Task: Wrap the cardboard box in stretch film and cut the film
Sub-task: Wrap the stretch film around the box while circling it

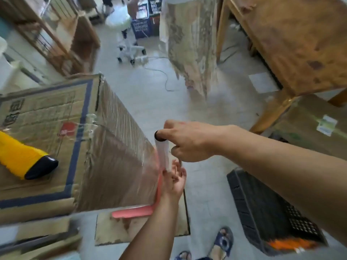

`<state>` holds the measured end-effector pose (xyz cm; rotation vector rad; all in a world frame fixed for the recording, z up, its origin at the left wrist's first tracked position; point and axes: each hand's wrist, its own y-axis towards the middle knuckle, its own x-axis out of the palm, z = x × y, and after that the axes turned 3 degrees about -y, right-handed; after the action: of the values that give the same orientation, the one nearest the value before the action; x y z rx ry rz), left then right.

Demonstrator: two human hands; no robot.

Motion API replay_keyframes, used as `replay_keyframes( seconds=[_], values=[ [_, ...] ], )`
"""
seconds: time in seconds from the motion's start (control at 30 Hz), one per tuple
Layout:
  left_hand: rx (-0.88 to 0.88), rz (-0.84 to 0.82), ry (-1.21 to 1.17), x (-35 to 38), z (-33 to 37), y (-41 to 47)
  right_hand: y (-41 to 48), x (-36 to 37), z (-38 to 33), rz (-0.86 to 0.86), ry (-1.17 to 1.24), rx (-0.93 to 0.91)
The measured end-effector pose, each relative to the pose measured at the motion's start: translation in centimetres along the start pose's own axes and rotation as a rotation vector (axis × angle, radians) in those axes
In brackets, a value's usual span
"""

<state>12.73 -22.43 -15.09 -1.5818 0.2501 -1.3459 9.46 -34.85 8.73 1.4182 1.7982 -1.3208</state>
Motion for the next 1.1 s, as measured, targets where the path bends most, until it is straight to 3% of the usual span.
replay_keyframes(
  seconds=[0.53, 0.9, 1.1],
  values=[
    [0.15, 0.115, -0.314, 7.6, 2.6, 9.5, 13.2, -9.0, 5.2, -0.214, -0.193, -0.334],
    [0.228, 0.207, -0.53, 10.5, 5.0, 15.1, 23.5, -13.7, 5.0, -0.363, -0.37, -0.612],
    [0.457, 0.208, -0.763, 14.3, 7.5, 17.9, 29.9, -15.1, 3.2, -0.449, -0.514, -0.863]
  ],
)
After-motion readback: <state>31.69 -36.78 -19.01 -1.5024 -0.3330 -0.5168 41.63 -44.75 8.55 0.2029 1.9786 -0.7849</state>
